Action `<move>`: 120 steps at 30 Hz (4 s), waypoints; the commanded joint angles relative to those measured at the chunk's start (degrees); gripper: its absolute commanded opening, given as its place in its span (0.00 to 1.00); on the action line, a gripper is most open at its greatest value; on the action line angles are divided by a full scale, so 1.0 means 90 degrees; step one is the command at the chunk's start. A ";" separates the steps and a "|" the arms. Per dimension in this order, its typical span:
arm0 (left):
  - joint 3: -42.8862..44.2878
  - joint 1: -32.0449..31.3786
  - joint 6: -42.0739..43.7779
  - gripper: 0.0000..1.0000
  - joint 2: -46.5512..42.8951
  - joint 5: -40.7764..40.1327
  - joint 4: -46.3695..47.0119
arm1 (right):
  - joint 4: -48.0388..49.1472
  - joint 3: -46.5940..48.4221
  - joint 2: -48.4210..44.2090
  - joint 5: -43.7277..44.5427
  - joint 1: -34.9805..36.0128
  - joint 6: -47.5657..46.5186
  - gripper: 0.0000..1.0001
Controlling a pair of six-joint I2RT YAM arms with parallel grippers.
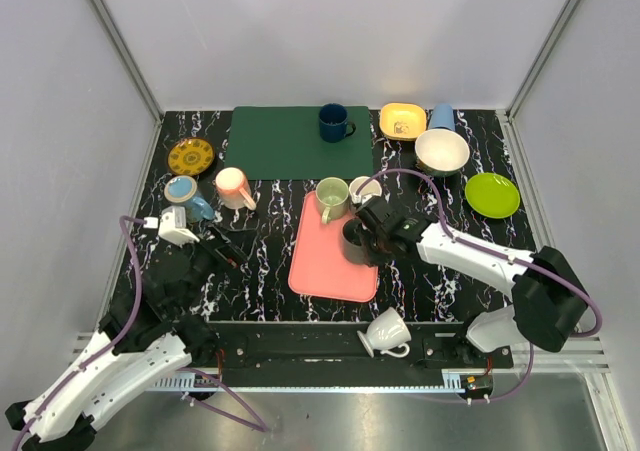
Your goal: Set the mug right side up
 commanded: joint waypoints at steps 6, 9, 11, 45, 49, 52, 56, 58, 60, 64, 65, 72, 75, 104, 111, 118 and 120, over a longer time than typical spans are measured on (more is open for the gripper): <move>-0.0192 0.0013 -0.0130 0.94 -0.0023 -0.0158 0.0055 | 0.1197 -0.0299 -0.0034 0.0991 0.0192 -0.0014 0.00; -0.0231 0.0023 -0.0130 0.94 0.0016 -0.0109 0.0084 | 0.1178 -0.0417 0.0044 0.0913 0.0231 0.0171 0.01; -0.0251 0.0023 -0.0130 0.95 0.0026 -0.0100 0.0074 | 0.1197 -0.0543 -0.0073 0.0805 0.0270 0.0346 0.11; 0.2991 0.2972 -0.0071 0.70 0.7877 0.0468 0.0670 | 0.0318 0.1507 -0.2905 0.1069 0.0729 0.0504 0.73; 0.3527 0.3079 -0.0178 0.67 0.8482 0.0155 0.0631 | 0.0347 0.1458 -0.3003 0.1049 0.0729 0.0494 0.73; 0.3685 0.3216 -0.0325 0.63 0.8854 0.0096 0.0553 | 0.0357 0.1400 -0.3081 0.1049 0.0729 0.0465 0.73; 0.3753 0.3353 -0.0403 0.61 0.9127 0.0008 0.0572 | 0.0338 0.1312 -0.3178 0.1127 0.0729 0.0416 0.74; 0.3763 0.3431 -0.0394 0.60 0.9186 -0.0002 0.0582 | 0.0348 0.1273 -0.3198 0.1137 0.0719 0.0377 0.74; 0.3763 0.3470 -0.0394 0.59 0.9206 0.0008 0.0601 | 0.0338 0.1234 -0.3189 0.1167 0.0729 0.0347 0.74; 0.3744 0.3539 -0.0345 0.55 0.9186 0.0027 0.0660 | 0.0377 0.1165 -0.3159 0.1167 0.0729 0.0347 0.74; 0.3753 0.3548 -0.0316 0.54 0.9167 0.0037 0.0670 | 0.0396 0.1155 -0.3149 0.1176 0.0729 0.0347 0.74; 0.3802 0.3617 -0.0198 0.37 0.9177 0.0125 0.0758 | 0.0455 0.1019 -0.3110 0.1157 0.0719 0.0386 0.74; 0.3773 0.3636 -0.0188 0.20 0.9167 0.0174 0.0758 | 0.0455 0.1009 -0.3091 0.1157 0.0729 0.0406 0.74; 0.0923 0.2875 -0.0666 0.00 0.3114 0.4469 0.4374 | 0.3568 0.0071 -0.3180 -0.1660 0.0719 0.1821 0.75; 0.0444 0.2689 -0.1437 0.00 0.2419 0.5573 0.5737 | 0.5512 -0.0105 -0.2691 -0.3052 0.0710 0.2953 0.77; -0.0006 0.2553 -0.2297 0.00 0.2009 0.5740 0.6676 | 0.5981 0.0198 -0.1929 -0.3404 0.0710 0.3355 0.78; -0.0026 0.2514 -0.2356 0.00 0.1941 0.5750 0.6783 | 0.6002 0.0286 -0.1851 -0.3404 0.0710 0.3345 0.78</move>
